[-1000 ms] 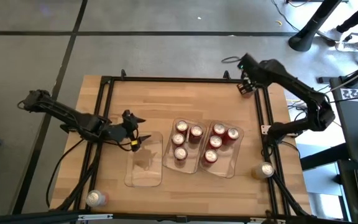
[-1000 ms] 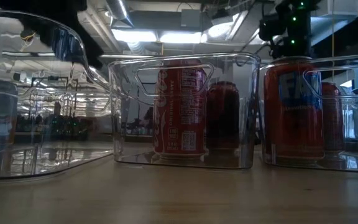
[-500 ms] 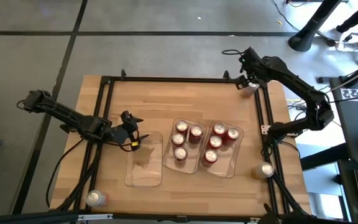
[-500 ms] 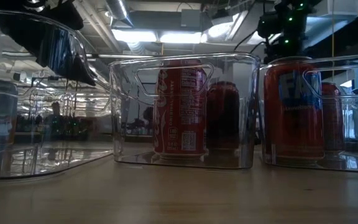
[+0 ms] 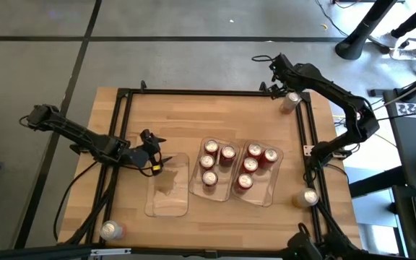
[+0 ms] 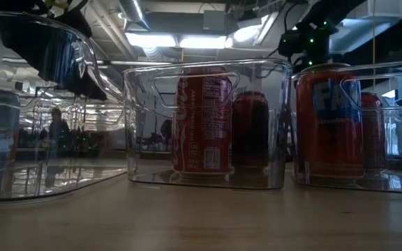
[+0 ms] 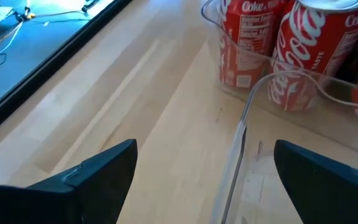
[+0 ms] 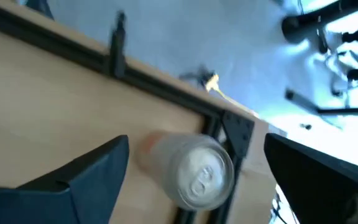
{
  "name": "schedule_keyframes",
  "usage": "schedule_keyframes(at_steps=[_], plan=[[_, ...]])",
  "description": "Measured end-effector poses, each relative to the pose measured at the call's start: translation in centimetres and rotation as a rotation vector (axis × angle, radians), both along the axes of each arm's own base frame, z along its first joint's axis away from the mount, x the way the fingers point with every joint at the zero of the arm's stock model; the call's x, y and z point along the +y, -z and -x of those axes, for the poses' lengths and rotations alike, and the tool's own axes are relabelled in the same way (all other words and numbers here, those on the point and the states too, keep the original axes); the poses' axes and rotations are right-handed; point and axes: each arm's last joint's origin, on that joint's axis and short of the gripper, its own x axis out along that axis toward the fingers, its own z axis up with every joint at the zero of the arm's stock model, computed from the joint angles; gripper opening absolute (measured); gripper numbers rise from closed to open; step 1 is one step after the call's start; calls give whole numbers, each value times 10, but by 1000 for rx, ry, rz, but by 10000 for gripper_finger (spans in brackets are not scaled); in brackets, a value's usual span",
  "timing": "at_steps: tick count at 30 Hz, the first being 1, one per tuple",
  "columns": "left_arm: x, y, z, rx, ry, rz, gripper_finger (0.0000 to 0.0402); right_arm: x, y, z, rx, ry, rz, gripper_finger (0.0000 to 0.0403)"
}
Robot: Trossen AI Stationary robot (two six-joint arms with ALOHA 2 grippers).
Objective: Sort soda cans
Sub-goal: Put the top right orange white soda can into the left transparent bin
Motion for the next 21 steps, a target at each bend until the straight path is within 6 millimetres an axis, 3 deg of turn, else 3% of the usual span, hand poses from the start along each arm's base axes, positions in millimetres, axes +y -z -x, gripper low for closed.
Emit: schedule_keyframes(at_steps=[6, 14, 21], plan=[[-1, -2, -1, -9, 19, -18, 365, -3, 8, 6, 45, 25, -68, 346], [-1, -2, -2, -11, 19, -18, 365, -2, 12, 4, -34, 32, -98, 344], [-1, -2, -2, -11, 19, -17, 365, -6, 21, 13, -11, 153, -60, 342]])
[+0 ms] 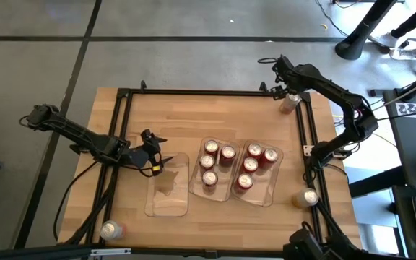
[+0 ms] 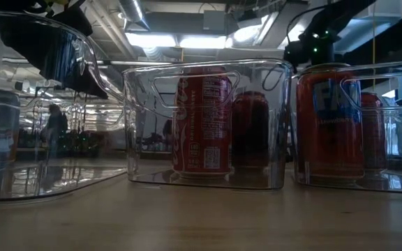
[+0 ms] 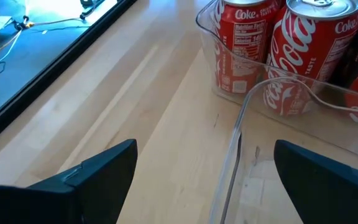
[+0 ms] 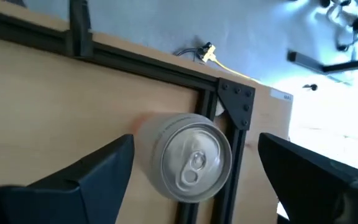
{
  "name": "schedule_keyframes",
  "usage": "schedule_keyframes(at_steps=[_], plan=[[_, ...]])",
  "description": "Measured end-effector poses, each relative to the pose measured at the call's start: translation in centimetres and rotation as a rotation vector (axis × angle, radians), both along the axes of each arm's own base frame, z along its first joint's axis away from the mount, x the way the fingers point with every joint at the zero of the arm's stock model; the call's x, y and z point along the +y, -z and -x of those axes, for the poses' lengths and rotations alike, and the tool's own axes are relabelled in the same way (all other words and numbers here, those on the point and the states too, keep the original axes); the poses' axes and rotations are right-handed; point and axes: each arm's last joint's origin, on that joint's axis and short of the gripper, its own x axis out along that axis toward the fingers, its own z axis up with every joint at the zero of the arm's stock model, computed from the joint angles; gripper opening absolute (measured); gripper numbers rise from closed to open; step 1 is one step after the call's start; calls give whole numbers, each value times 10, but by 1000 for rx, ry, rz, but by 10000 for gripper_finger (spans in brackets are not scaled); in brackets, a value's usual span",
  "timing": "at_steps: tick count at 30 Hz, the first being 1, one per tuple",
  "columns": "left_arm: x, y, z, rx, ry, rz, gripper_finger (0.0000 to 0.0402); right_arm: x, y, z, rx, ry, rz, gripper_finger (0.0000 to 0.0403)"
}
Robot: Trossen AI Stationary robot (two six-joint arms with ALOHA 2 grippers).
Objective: Sort soda cans
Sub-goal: Put the top right orange white soda can into the left transparent bin
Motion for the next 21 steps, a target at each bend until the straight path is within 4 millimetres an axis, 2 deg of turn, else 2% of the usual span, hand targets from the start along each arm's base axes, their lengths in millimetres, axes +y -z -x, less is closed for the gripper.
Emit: schedule_keyframes(at_steps=[8, 21], plan=[[0, 0, 0, -1, 0, 0, 365, -1, 18, 0, -9, 61, 32, 342], [0, 0, 0, -4, -8, 12, 365, -16, 52, -9, 125, 108, 10, 342]])
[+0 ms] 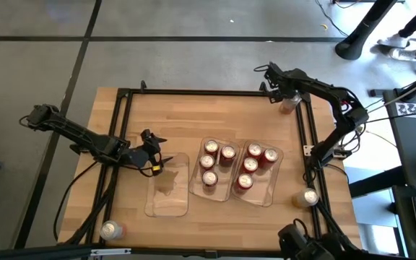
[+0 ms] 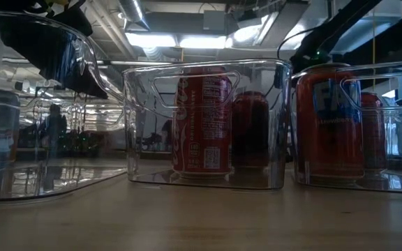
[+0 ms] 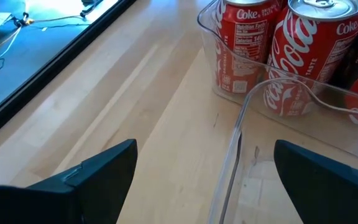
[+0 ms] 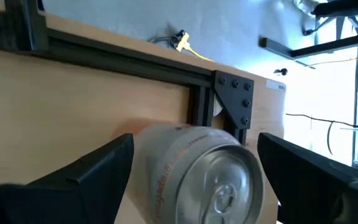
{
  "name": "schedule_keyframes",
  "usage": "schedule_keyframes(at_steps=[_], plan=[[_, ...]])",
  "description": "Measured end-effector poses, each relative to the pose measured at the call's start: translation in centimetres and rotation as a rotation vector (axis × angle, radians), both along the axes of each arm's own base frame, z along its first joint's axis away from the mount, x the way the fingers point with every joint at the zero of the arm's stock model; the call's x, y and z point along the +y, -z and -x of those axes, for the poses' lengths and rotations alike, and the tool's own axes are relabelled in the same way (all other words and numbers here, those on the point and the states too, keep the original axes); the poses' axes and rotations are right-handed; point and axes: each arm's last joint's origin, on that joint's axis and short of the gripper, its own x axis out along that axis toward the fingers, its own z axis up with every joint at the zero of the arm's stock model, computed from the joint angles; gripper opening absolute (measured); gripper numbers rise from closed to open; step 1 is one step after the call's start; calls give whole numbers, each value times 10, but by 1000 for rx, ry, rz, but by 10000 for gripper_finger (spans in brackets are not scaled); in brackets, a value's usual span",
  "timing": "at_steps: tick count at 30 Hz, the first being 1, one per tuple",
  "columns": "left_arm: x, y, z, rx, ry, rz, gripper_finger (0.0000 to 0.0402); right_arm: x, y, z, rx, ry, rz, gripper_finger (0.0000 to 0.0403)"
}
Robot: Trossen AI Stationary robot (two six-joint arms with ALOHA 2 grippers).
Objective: Sort soda cans
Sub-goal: Put the top right orange white soda can into the left transparent bin
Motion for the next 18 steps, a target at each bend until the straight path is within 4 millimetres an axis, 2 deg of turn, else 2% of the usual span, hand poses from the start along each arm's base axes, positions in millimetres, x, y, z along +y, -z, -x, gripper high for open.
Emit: schedule_keyframes(at_steps=[18], plan=[[1, 7, 2, 9, -2, -1, 365, 14, 5, 5, 6, -22, -234, 342]])
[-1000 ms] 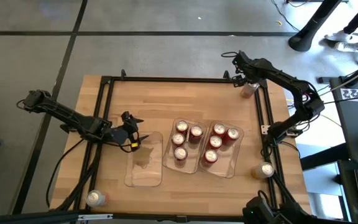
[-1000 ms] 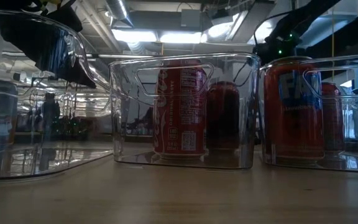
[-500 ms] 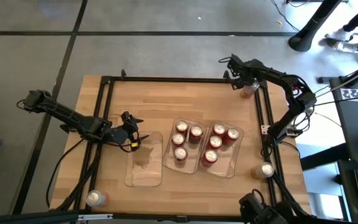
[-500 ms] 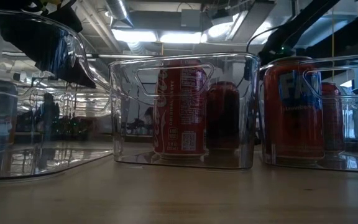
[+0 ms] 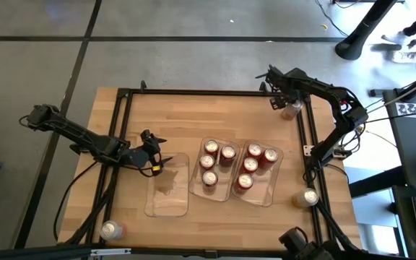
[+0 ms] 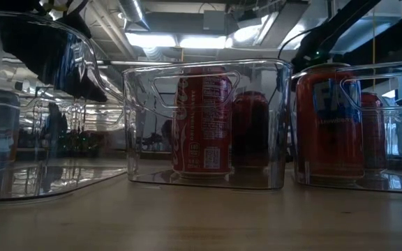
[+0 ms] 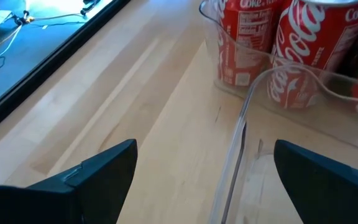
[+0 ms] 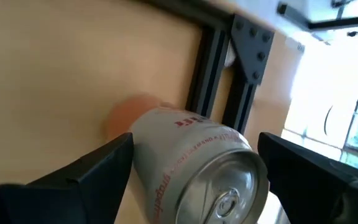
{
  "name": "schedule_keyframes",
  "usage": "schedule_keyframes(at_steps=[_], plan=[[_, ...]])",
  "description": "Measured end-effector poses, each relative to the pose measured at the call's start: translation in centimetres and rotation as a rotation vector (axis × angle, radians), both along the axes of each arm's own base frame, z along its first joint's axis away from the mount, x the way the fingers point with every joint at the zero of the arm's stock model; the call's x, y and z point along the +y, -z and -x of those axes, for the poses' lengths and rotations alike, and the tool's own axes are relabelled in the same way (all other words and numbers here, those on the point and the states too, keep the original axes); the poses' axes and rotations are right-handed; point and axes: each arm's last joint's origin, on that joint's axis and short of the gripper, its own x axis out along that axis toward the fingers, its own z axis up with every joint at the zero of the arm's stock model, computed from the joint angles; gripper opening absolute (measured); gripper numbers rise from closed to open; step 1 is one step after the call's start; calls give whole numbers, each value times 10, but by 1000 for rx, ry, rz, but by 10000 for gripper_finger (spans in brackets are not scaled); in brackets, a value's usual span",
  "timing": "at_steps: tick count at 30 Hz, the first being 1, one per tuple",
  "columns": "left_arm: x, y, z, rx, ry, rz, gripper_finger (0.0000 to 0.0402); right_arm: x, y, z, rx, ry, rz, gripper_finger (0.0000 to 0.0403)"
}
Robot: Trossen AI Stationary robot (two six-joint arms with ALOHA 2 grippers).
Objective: Sort soda cans
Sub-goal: Put the top right orange white soda can into the left transparent bin
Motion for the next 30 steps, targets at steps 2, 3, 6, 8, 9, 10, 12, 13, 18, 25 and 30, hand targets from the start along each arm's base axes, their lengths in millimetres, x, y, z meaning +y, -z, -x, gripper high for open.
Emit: schedule_keyframes(at_steps=[2, 3, 6, 8, 9, 10, 12, 13, 18, 25, 30], plan=[[0, 0, 0, -4, 0, 1, 365, 3, 0, 1, 8, -15, -39, 342], [0, 0, 0, -3, 0, 1, 365, 3, 0, 1, 7, -16, -51, 342], [0, 0, 0, -7, 1, 2, 365, 5, 0, 2, -1, -20, -79, 342], [0, 0, 0, -7, 1, 2, 365, 6, -1, 2, -7, -33, -104, 342], [0, 0, 0, -6, 1, 2, 365, 6, -1, 2, -12, -36, -119, 342], [0, -1, 0, -7, 1, 1, 365, 6, -2, 2, -18, -35, -132, 342], [0, -1, -1, -12, 5, -2, 365, 7, -4, 1, -38, -41, -170, 342], [0, -2, -1, -16, 9, -5, 365, 8, -5, 1, -49, -54, -193, 342], [-1, -2, -1, -16, 10, -6, 365, 10, -14, 2, -33, -125, -271, 342], [-1, -2, -1, -16, 10, -6, 365, 16, -16, 5, 0, -210, -368, 342], [-1, -2, -1, -17, 9, -4, 365, 18, -17, 7, 12, -256, -419, 342]])
